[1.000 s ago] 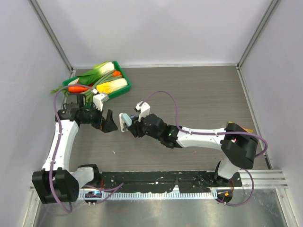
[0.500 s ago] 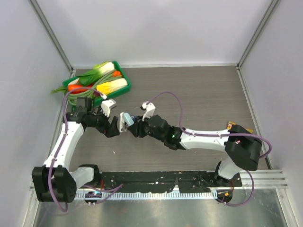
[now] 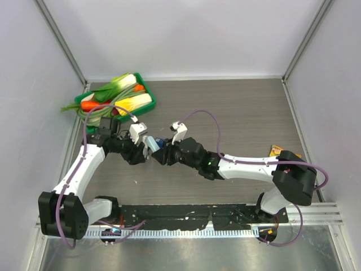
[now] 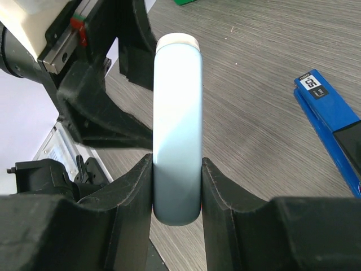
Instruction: Unload the staples from the stapler
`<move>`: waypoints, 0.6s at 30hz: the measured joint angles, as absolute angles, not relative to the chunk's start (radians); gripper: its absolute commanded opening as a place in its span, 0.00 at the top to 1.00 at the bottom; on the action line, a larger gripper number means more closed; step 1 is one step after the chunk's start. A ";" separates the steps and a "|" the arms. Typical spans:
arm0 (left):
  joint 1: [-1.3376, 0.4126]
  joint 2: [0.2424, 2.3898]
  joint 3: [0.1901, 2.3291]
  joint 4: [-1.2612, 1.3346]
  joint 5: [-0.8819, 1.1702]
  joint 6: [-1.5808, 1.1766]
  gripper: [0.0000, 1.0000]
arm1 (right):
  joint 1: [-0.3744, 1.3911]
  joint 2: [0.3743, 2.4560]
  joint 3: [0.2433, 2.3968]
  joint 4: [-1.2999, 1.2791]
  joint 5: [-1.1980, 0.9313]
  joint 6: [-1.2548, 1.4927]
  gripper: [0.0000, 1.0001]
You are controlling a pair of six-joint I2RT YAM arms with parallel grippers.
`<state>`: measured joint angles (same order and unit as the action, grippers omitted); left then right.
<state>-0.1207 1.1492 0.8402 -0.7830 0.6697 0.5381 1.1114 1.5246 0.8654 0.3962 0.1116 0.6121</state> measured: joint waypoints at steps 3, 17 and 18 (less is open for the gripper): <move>-0.125 1.155 0.839 -0.786 0.660 0.562 0.74 | 1.109 1.525 0.865 0.396 0.111 0.615 0.99; -0.160 1.028 0.745 -0.709 0.541 0.579 0.93 | 1.107 1.500 0.813 0.387 0.060 0.633 0.99; -0.165 1.019 0.738 -0.696 0.525 0.580 0.93 | 1.105 1.490 0.808 0.379 0.055 0.630 0.99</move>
<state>-0.1650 1.0191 0.7383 -0.6960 0.5251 0.5804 1.1049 1.4902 0.8082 0.3786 0.0551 0.6296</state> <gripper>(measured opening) 0.177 0.395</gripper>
